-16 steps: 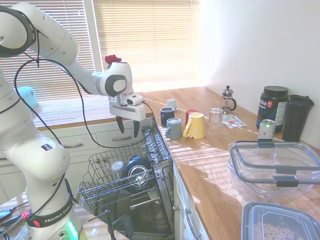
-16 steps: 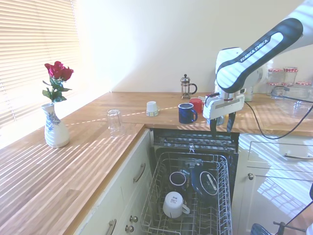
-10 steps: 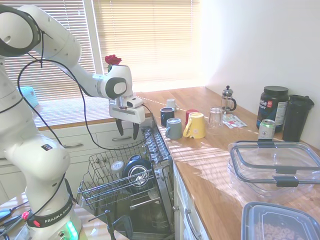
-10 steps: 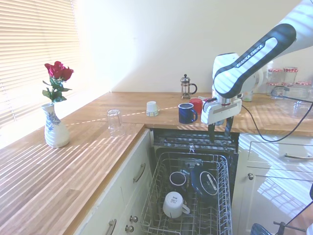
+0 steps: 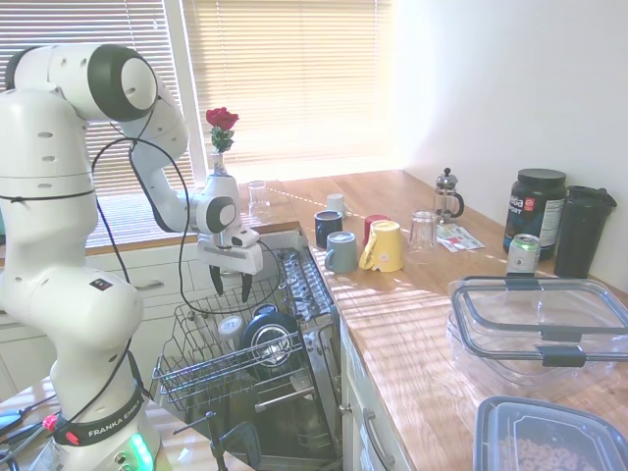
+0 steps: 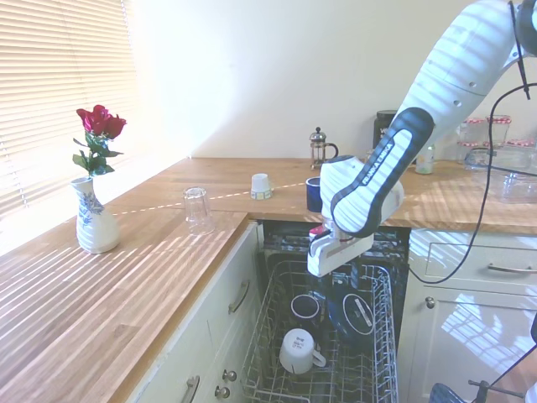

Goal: Unload the mug from the dish rack

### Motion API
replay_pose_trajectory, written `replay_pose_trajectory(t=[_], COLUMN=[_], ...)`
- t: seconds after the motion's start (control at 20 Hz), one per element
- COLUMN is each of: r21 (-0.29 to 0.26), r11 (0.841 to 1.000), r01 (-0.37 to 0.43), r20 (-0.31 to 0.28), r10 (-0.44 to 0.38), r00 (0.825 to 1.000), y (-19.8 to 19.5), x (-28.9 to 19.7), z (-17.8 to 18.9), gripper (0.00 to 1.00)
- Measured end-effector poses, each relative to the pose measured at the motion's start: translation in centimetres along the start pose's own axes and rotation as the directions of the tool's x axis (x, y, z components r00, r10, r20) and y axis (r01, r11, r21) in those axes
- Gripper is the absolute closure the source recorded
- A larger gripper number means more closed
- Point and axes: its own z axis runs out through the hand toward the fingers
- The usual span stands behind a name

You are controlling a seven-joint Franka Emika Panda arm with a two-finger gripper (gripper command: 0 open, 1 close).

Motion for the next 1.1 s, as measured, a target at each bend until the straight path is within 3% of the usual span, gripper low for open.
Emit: replay_pose_trajectory(t=[0.35,0.75,1.1], r21=[-0.036,-0.064,-0.068], r11=[0.987,0.936,0.909], r01=[0.154,0.345,0.410], r20=[-0.022,-0.006,-0.029], r10=[-0.155,-0.346,-0.413], r00=[0.988,0.938,0.910], y=[-3.6,-5.4,-6.6], x=[-2.1,-3.3,-1.1], z=[4.7,12.0,16.5], gripper=[0.00,0.00,0.00])
